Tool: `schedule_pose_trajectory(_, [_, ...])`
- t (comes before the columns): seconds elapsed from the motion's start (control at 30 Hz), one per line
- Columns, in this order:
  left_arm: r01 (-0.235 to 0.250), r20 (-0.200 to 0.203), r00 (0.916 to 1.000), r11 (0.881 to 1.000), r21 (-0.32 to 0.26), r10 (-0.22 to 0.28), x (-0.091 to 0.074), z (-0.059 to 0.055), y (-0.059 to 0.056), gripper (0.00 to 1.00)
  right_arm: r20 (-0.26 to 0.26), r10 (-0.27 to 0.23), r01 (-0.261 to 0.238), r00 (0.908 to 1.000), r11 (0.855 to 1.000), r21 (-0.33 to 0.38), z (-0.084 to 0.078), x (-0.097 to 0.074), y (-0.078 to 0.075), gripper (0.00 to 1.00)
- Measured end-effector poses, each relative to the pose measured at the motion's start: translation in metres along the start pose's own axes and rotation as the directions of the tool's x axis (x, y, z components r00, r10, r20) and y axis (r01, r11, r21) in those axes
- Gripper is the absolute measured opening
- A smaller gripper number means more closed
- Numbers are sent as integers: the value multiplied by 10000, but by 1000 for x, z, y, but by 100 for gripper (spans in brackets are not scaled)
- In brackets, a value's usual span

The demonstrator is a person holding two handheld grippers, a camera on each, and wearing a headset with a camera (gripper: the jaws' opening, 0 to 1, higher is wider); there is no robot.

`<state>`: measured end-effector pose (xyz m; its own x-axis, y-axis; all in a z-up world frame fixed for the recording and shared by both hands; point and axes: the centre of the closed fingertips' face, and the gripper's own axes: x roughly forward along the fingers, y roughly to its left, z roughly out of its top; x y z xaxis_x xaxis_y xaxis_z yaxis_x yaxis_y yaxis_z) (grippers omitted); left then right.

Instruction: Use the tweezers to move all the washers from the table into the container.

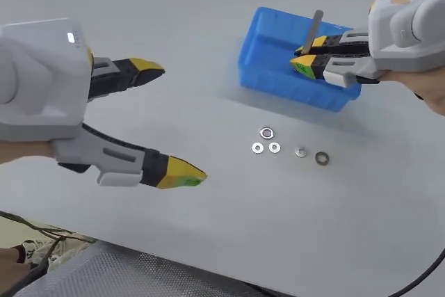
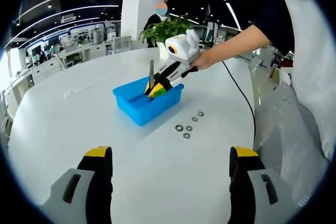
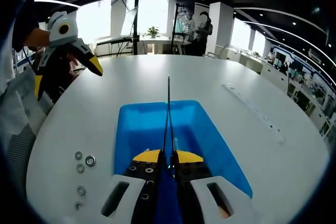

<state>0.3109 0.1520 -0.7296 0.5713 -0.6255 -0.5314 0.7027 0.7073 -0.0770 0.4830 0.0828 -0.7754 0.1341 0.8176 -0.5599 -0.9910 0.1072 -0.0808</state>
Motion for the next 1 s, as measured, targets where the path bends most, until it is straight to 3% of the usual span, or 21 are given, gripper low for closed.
schedule_pose_trajectory(0.2, [-56, -23, 10000, 10000, -19, 56, -1, 1, 2, 98, 217, 0, 2, 9998, 10000, -95, 10, -4, 3, 10])
schedule_pose_trajectory(0.33, [-182, 116, 9998, 9998, 89, 181, 2, 11, 9, 98, 327, 63, -54, 9994, 9996, -268, 17, -7, 3, 10])
schedule_pose_trajectory(0.4, [-278, 270, 9993, 9995, 178, 273, 4, 20, 14, 99, 412, 71, -57, 9991, 9994, -327, 23, -10, 3, 10])
schedule_pose_trajectory(0.47, [-663, 524, 9966, 9964, 524, 636, 7, 35, 27, 99, 481, 82, -62, 9988, 9992, -397, 28, -14, 5, 10])
schedule_pose_trajectory(0.63, [-833, 1540, 9853, 9949, 567, 738, 19, 78, 43, 99, 567, 127, -93, 9983, 9982, -592, 35, -20, 8, 9])
schedule_pose_trajectory(0.77, [-863, 1787, 9815, 9921, 908, 690, 31, 99, 47, 95, 645, 111, -64, 9979, 9974, -722, 40, -26, 10, 9])
schedule_pose_trajectory(0.87, [-615, 1872, 9816, 9896, 1303, 363, 44, 115, 45, 91, 635, 94, -44, 9979, 9969, -787, 41, -26, 10, 9])
schedule_pose_trajectory(1.0, [-235, 1685, 9857, 9850, 1710, -57, 60, 124, 42, 86, 534, 145, -100, 9985, 9964, -846, 39, -27, 13, 9])
